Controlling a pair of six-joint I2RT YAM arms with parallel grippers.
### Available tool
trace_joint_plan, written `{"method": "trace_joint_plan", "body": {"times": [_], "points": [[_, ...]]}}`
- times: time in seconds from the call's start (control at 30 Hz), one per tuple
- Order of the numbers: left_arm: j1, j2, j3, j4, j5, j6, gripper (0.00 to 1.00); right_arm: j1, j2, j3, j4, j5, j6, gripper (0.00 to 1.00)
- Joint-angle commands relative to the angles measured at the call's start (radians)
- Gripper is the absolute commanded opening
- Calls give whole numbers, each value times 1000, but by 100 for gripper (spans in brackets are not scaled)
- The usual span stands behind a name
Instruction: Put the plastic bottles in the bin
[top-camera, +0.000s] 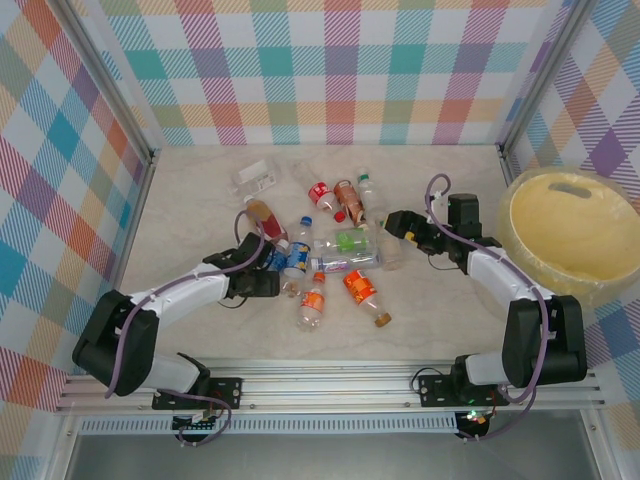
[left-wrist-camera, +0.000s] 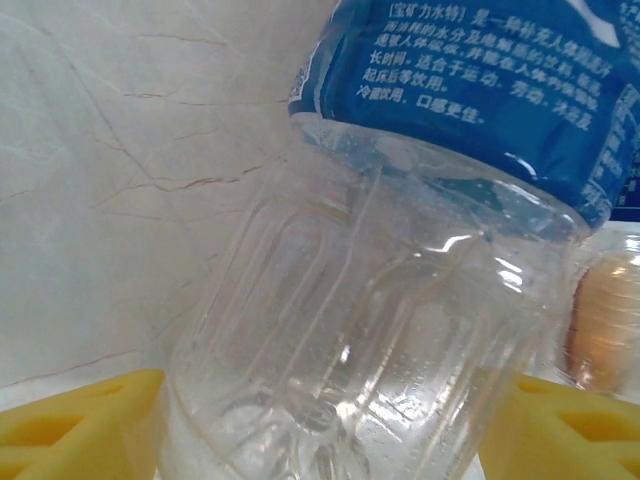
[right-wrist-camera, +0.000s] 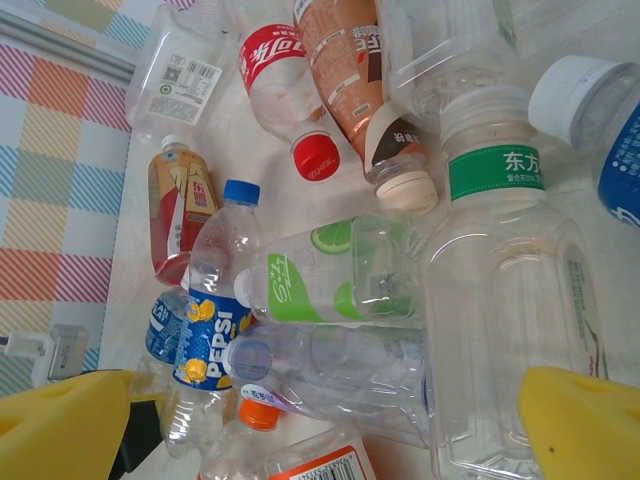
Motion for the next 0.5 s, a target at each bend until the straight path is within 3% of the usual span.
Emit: {"method": "trace_joint_plan", "body": {"times": [0.0,0.1,0.23,0.3,0.47], "points": [[-7,29,8,7,9,27,77,13,-9,38,-3,-4,-23,100],[-7,12,9,-2,5,26,80,22,-9,44,-2,-3,-26,100],[-6,-44,9,-15,-25,16,100,33,-6,50,0,6,-31,100],[1,-29,27,-20,4,30,100,36,-7,51,4,12,-32,100],[2,174,162,-114,20,55,98,36,-10,56,12,26,-49,100]]}}
